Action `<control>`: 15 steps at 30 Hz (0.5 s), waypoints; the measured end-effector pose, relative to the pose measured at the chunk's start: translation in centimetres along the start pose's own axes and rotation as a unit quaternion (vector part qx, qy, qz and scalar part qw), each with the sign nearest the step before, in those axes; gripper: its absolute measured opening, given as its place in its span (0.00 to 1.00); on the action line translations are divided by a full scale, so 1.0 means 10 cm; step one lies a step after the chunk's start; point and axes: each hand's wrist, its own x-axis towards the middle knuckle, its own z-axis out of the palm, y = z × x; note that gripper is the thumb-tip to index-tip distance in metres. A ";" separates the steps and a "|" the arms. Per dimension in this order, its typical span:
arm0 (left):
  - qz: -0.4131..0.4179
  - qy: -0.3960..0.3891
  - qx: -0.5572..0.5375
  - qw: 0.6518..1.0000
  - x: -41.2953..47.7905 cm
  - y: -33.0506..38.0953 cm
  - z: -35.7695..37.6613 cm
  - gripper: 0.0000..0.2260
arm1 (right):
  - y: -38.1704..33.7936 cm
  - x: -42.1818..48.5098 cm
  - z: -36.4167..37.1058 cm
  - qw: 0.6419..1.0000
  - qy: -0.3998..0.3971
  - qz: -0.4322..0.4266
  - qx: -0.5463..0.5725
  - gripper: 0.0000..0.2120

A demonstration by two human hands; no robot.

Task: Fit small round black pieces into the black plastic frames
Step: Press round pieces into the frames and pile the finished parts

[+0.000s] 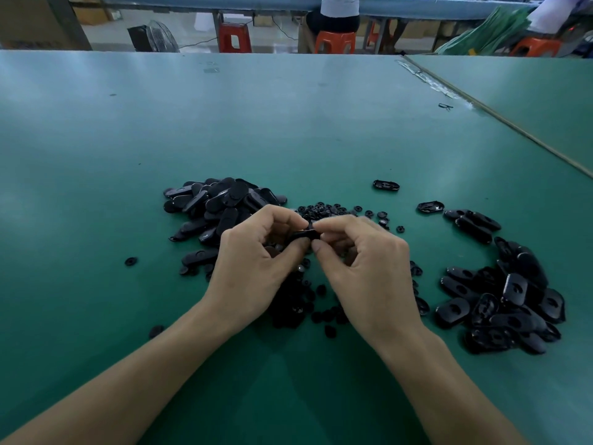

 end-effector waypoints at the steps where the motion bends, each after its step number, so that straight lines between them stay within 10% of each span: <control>1: 0.001 -0.005 -0.004 1.000 0.00 0.00 0.00 0.12 | 0.01 0.01 -0.01 1.000 -0.004 0.008 -0.002 0.11; 15: -0.009 -0.022 -0.053 0.998 0.01 0.01 -0.03 0.13 | 0.11 0.06 -0.08 0.988 -0.056 0.078 0.117 0.08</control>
